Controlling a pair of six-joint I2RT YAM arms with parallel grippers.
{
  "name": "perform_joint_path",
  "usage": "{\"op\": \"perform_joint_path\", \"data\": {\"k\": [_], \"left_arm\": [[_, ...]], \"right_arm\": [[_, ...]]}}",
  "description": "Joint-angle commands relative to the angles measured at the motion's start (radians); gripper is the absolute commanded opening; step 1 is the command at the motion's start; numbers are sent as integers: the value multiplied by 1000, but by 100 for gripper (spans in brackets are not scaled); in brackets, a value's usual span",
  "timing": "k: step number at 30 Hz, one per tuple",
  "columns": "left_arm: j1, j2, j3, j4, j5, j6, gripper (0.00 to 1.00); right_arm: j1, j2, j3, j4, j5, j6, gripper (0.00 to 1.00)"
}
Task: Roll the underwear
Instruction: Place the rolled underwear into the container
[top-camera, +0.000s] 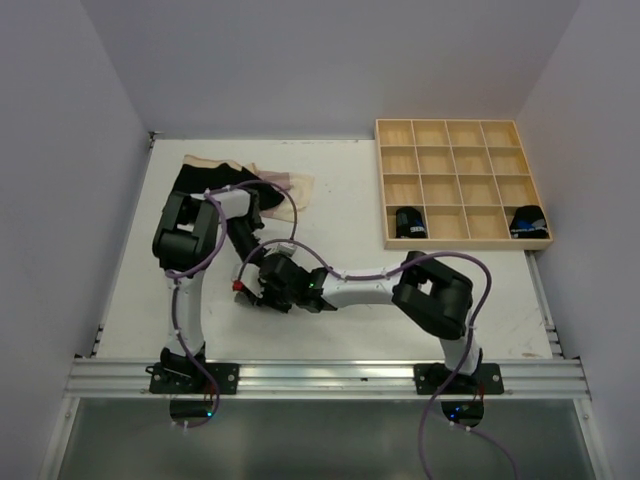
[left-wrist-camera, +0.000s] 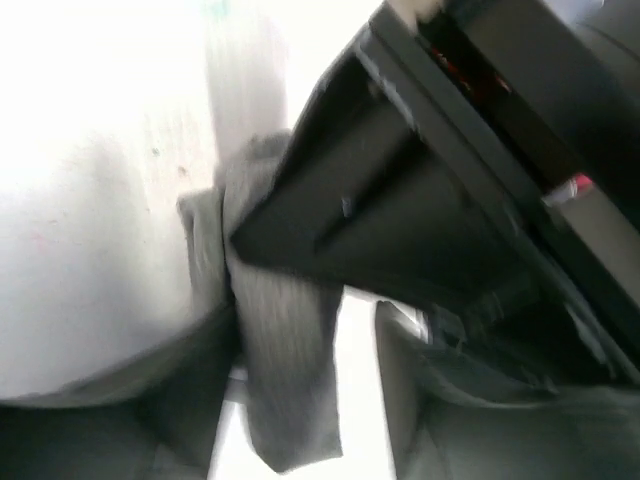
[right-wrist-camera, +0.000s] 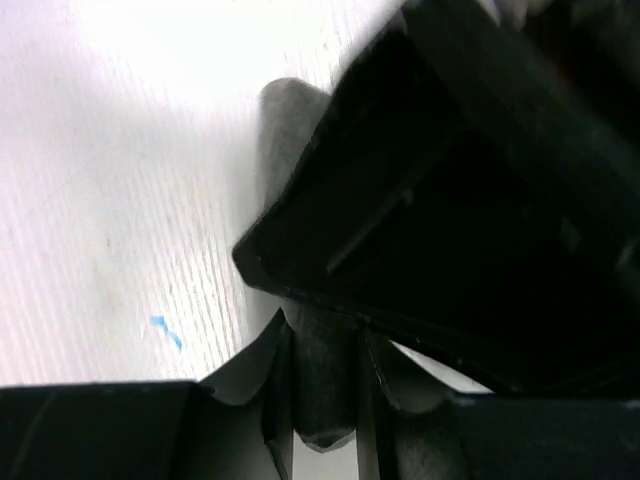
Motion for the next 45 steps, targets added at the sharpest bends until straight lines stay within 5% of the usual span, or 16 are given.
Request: {"op": "perform_joint_path", "data": {"k": [1, 6, 9, 18, 24, 25, 31, 45], "left_arm": [[47, -68, 65, 218, 80, 41, 66], [141, -163, 186, 227, 198, 7, 82], [178, -269, 149, 323, 255, -69, 100], [182, -548, -18, 565, 299, -275, 100], [179, -561, -18, 565, 382, -295, 100], [173, -555, -17, 574, 397, -300, 100], [156, -542, -17, 605, 408, -317, 100], [149, -538, 29, 517, 454, -218, 100]], "right_arm": [[-7, -111, -91, -43, -83, 71, 0], [-68, -272, -209, -59, -135, 166, 0], [-132, -384, -275, -71, -175, 220, 0], [-447, -816, -392, -218, -66, 328, 0], [-681, -971, -312, -400, 310, 268, 0], [-759, -977, -282, -420, 466, 190, 0], [-855, -878, -248, -408, 768, 102, 0], [-1096, -513, -203, -243, 1000, 59, 0]]}}
